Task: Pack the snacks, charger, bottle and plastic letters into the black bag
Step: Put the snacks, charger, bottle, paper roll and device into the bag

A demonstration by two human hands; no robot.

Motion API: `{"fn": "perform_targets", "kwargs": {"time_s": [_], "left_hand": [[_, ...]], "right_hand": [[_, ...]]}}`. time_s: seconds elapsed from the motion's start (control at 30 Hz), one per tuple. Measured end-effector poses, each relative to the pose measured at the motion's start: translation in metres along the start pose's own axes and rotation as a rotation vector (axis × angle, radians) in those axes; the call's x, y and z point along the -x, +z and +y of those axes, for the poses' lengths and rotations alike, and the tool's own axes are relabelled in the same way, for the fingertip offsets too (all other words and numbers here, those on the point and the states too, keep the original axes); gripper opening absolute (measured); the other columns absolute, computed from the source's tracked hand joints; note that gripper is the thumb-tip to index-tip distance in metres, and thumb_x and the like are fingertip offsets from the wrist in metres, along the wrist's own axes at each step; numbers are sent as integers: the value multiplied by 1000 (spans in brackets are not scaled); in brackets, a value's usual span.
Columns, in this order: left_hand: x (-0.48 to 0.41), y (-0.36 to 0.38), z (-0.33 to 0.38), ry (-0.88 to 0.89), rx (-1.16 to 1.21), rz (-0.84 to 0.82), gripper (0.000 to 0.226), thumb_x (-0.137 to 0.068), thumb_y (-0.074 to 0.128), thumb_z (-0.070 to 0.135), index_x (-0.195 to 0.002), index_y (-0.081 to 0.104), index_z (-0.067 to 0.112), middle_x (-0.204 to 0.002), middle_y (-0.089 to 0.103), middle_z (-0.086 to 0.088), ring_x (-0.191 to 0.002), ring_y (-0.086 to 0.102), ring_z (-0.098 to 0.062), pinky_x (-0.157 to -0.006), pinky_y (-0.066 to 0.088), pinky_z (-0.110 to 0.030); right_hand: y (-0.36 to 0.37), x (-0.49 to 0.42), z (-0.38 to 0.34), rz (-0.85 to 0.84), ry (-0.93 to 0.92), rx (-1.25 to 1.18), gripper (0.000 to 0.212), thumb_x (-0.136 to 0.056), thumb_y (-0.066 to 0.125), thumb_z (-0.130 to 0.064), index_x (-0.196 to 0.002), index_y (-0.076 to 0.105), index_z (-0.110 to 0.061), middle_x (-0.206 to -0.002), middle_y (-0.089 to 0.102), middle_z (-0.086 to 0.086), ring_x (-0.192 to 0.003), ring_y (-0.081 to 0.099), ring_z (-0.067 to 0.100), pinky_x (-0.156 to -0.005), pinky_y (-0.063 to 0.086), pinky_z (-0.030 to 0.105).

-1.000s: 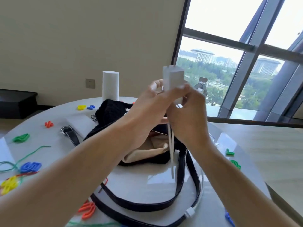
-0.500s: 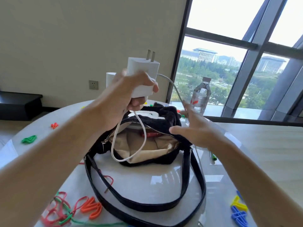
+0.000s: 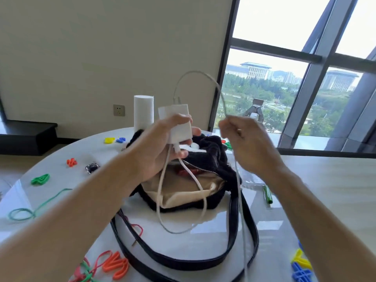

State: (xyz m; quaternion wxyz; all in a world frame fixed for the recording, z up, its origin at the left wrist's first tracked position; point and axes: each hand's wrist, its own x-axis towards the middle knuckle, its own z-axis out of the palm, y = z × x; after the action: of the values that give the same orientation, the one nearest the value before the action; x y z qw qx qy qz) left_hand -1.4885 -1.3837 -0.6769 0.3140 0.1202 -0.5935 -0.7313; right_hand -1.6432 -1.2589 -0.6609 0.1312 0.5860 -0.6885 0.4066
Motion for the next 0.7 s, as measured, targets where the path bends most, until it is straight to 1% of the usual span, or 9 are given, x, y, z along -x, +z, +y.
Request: {"fn": "perform_targets", "kwargs": {"time_s": [0.07,0.13,0.23,0.33,0.4,0.47,0.5,0.57,0.7], "left_hand": [[-3,7,-10,17,53,-31,35,-77,71,39,-105,64,19,-102,74,-5,-90,70,-17,-71,59,-34],[-3,14,-17,105,167,-69,15,-85,68,37,-92,72,24,-97,73,-2,-103,69,-20,-96,53,-50],[0,17,-20,251,173,-11,8,-88,67,29,-85,74,25,-93,72,1,-103,68,-16,-106,45,-50],[3,18,-18,348,115,11,13,-81,74,19,-92,74,13,-98,71,-7,-103,67,-17,-97,52,-34],[5,20,-14,392,104,63,11,-74,78,14,-79,77,24,-90,74,-2,-98,70,-16,-88,54,-27],[5,24,-11,435,70,123,21,-72,77,9,-67,74,29,-79,72,3,-93,70,-19,-88,54,-30],[4,25,-9,449,61,161,24,-72,76,7,-65,73,29,-74,70,4,-88,69,-21,-88,54,-33],[1,25,-2,445,122,225,24,-77,74,3,-70,70,26,-69,66,2,-72,66,-18,-78,55,-33],[-5,10,23,418,357,262,16,-86,68,1,-86,55,11,-69,59,-3,-60,57,-14,-55,50,-25]], "right_hand": [[11,1,-12,-25,-119,144,31,-105,47,-32,-76,55,-23,-67,52,-9,-57,50,12,-54,41,34],[19,0,-19,-28,-175,262,32,-106,42,-35,-75,45,-29,-72,50,-8,-62,53,17,-56,45,36],[18,-1,-26,-62,-215,273,32,-107,35,-36,-78,44,-28,-79,53,-7,-68,57,21,-60,51,43],[17,-2,-31,-136,-296,231,38,-108,28,-38,-91,57,-21,-96,61,-7,-77,61,21,-63,52,44],[19,0,-29,-203,-338,205,34,-109,26,-36,-95,53,-20,-99,60,-3,-79,60,20,-66,52,45],[25,2,-23,-269,-337,183,22,-108,31,-33,-102,49,-22,-97,59,-2,-85,59,23,-73,51,47],[30,3,-19,-286,-310,163,15,-107,34,-32,-99,44,-24,-92,57,-4,-84,57,24,-74,49,48],[37,4,-8,-275,-224,111,23,-104,40,-30,-84,36,-19,-73,49,-5,-72,50,24,-67,46,48],[31,11,26,-349,18,158,38,-96,58,-35,-66,44,-17,-59,47,-4,-55,41,9,-56,39,33]]}}
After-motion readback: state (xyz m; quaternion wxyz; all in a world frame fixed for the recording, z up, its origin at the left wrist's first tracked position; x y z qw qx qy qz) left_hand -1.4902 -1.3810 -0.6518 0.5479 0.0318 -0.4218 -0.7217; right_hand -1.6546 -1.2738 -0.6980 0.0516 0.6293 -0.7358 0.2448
